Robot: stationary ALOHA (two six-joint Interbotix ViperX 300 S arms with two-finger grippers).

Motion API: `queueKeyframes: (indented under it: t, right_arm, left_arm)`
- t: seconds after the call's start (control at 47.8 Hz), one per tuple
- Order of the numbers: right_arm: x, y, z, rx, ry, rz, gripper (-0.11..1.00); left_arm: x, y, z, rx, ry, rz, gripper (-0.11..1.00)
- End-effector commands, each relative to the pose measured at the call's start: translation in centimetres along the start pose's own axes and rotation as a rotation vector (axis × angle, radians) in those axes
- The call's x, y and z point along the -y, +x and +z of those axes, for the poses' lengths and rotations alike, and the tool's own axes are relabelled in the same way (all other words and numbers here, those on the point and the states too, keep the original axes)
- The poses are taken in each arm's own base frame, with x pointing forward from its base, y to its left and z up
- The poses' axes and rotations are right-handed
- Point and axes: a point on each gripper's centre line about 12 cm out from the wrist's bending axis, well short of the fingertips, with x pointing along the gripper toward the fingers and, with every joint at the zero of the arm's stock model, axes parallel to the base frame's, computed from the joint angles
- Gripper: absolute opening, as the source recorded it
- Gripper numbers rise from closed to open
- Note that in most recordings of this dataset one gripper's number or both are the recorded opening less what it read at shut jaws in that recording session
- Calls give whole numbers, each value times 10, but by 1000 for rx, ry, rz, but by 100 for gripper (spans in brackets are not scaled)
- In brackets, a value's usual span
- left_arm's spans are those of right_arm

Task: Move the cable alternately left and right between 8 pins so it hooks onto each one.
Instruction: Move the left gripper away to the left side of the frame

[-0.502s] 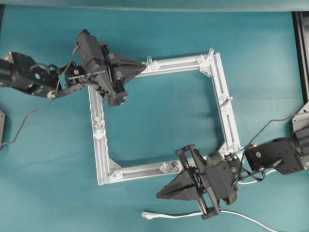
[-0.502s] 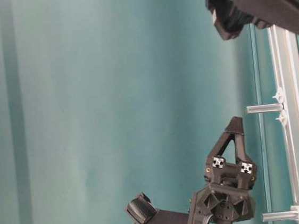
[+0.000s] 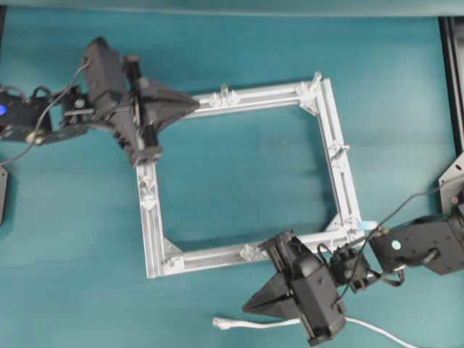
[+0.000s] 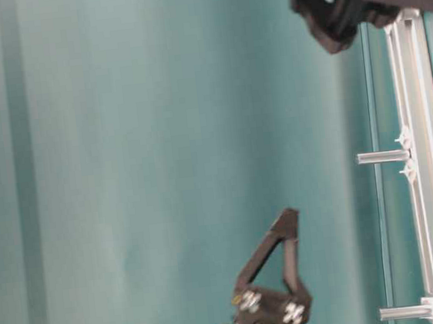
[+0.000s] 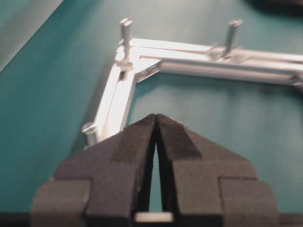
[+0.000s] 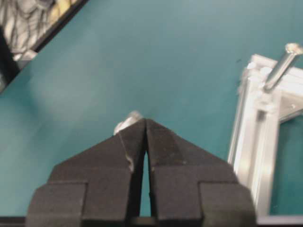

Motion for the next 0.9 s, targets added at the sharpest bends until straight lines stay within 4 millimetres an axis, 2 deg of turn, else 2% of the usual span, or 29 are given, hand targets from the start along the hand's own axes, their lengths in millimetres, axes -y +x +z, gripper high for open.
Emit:
queueKeyframes:
  t: [0.0, 0.126, 0.314, 0.46, 0.565, 0.649, 0.816, 0.879]
  right_arm:
    - [-12, -1, 20, -38, -22, 23, 0]
    - [-21, 4, 22, -112, -3, 39, 0]
    - [-21, 14, 21, -156, 90, 31, 0]
    - [-21, 26, 16, -192, 152, 23, 0]
    - [-21, 36, 14, -227, 177, 15, 3]
    - [-20, 41, 13, -255, 191, 9, 15]
    - [-20, 52, 9, -326, 210, -6, 54]
    - [-19, 57, 8, -342, 211, -9, 63]
  left_arm:
    - [8, -8, 15, 43, 9, -25, 0]
    - [19, -14, 16, 9, 18, -60, 0]
    - [30, -26, 15, -87, 30, -99, 0]
    - [29, -41, 16, -128, 31, -105, 1]
    - [28, -53, 14, -135, 29, -108, 7]
    - [26, -65, 11, -132, 28, -107, 17]
    - [25, -87, 4, -130, 30, -112, 45]
    - [24, -95, 1, -136, 32, -114, 53]
